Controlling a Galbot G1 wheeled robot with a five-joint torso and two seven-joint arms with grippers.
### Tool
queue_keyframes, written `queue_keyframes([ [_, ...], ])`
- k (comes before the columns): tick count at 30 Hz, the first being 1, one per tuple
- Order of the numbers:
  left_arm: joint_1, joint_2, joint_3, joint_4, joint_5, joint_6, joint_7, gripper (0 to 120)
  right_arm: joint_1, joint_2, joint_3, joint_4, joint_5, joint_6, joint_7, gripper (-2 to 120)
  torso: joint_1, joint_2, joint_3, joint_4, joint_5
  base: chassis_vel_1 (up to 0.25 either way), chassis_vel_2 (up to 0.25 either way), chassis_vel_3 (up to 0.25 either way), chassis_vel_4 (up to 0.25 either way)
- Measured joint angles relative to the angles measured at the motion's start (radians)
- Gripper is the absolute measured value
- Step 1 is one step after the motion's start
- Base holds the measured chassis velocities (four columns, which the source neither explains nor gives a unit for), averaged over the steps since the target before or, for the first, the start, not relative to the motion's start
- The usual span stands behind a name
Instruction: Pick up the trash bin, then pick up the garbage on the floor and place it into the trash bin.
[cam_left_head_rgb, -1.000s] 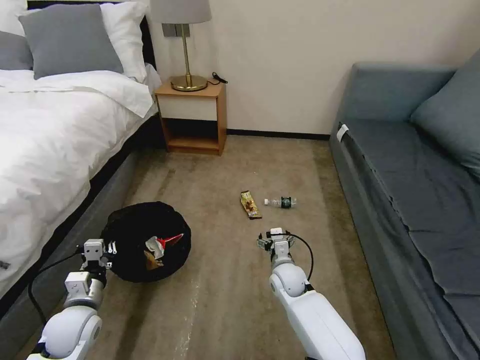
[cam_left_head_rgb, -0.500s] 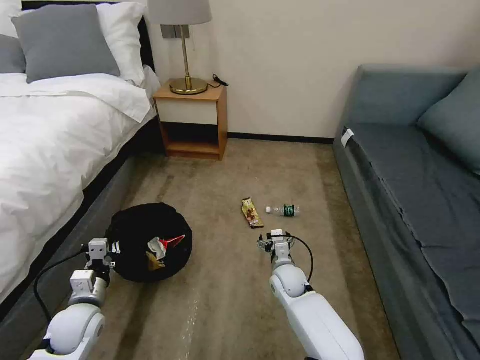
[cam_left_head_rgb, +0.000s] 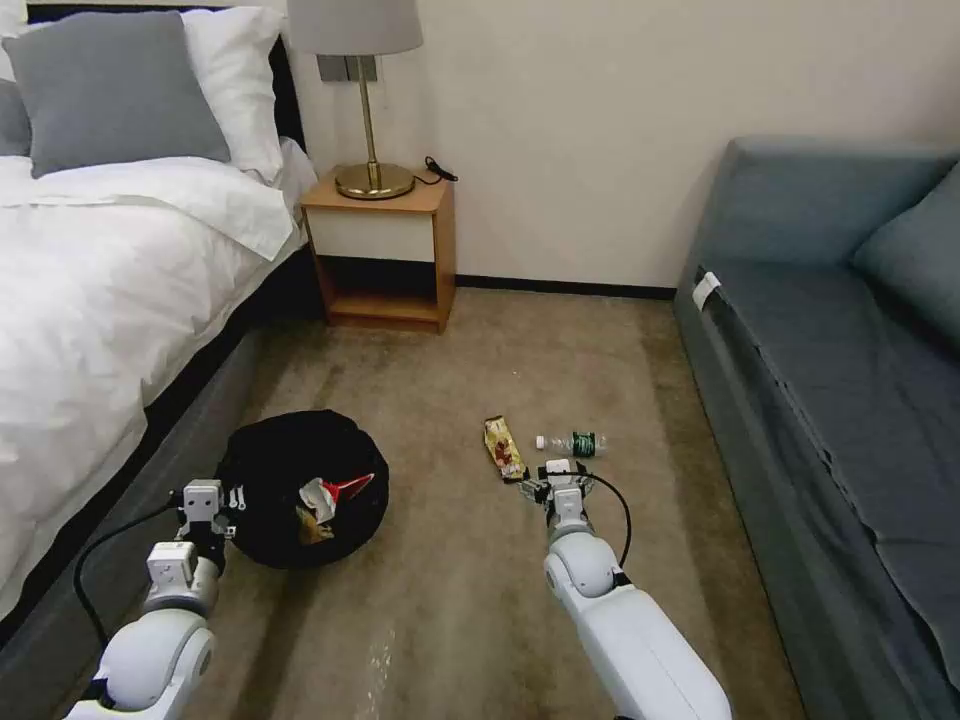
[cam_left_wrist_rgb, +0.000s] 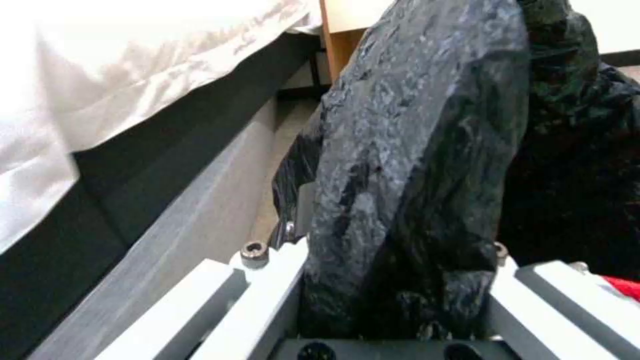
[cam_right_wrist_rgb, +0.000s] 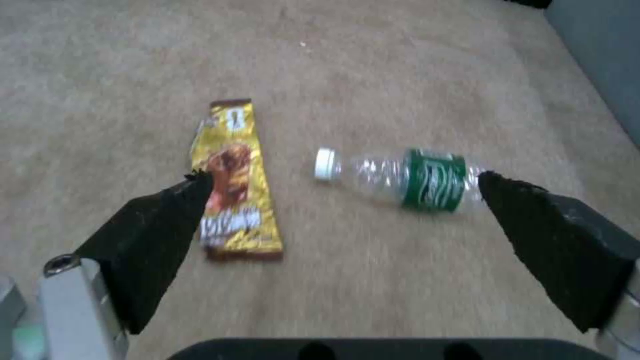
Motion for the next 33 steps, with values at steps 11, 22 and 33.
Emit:
queue_keyframes([
  [11, -0.001, -0.009, 0.002, 0.002, 0.005, -0.001, 0.003, 4, -0.008, -0.008, 0.005, 0.006, -0.002, 0.019, -0.010, 100, 0.000, 0.000, 0.000, 0.0001, 0.0001, -0.153, 0.154, 0.157, -0.146],
  [22, 0.000, -0.009, 0.002, 0.008, 0.007, -0.004, 0.010, 4, -0.015, -0.010, -0.003, -0.003, -0.035, 0.073, -0.037, 100, 0.000, 0.000, 0.000, -0.0001, 0.0000, -0.152, 0.144, 0.151, -0.154],
  [33, -0.005, -0.009, 0.002, 0.014, 0.007, -0.005, 0.012, 4, -0.022, -0.020, -0.018, -0.008, -0.080, 0.159, -0.076, 100, 0.000, 0.000, 0.000, -0.0002, 0.0000, -0.136, 0.141, 0.136, -0.151],
])
